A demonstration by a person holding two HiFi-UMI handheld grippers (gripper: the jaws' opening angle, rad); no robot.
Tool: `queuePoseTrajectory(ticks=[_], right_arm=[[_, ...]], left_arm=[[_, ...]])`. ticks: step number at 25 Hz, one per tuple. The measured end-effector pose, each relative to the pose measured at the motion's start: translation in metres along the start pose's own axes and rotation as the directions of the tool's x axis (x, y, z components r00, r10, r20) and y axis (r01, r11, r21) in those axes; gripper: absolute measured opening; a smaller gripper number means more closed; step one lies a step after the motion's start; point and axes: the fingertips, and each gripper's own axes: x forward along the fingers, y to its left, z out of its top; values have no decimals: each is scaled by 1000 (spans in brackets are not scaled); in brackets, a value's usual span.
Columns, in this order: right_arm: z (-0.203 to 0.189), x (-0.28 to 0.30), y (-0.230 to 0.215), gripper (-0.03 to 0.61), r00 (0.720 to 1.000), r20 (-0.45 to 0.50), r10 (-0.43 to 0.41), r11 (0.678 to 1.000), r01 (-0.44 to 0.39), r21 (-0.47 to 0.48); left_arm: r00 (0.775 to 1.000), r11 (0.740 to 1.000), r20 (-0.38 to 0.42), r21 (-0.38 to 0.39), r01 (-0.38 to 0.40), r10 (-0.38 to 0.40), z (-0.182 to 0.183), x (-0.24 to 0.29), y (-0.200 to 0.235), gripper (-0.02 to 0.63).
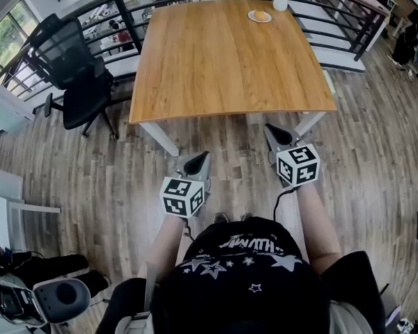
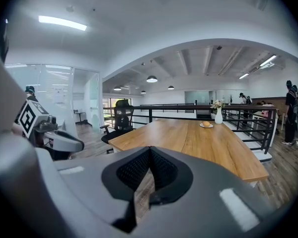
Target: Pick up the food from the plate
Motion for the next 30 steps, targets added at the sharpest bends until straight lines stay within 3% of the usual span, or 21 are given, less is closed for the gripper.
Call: queuePoseTrajectory(ticks=[8, 12, 17, 23, 30], right_arm=[[-22, 12, 8, 0, 998, -45, -46, 999, 47, 15], [-37, 12, -5, 0, 996, -50, -69, 997, 70, 36], [-40, 29, -26, 0, 996, -57, -71, 996, 74, 53], [-27, 69, -66, 0, 998, -30, -50, 995, 53, 81], [-7, 121, -144, 0, 999, -26, -44, 992, 47, 113]], left_arm=[[999, 1000, -41, -2, 31, -31, -13, -2, 22, -2], [998, 999, -62, -23, 29, -30, -32, 6, 25, -2], [998, 999, -62, -38, 8, -11, -25, 25, 36, -2], [997, 998, -61, -38, -44, 42, -7, 63, 60, -2], [995, 997, -80, -32, -68, 65, 23, 138, 74, -2]])
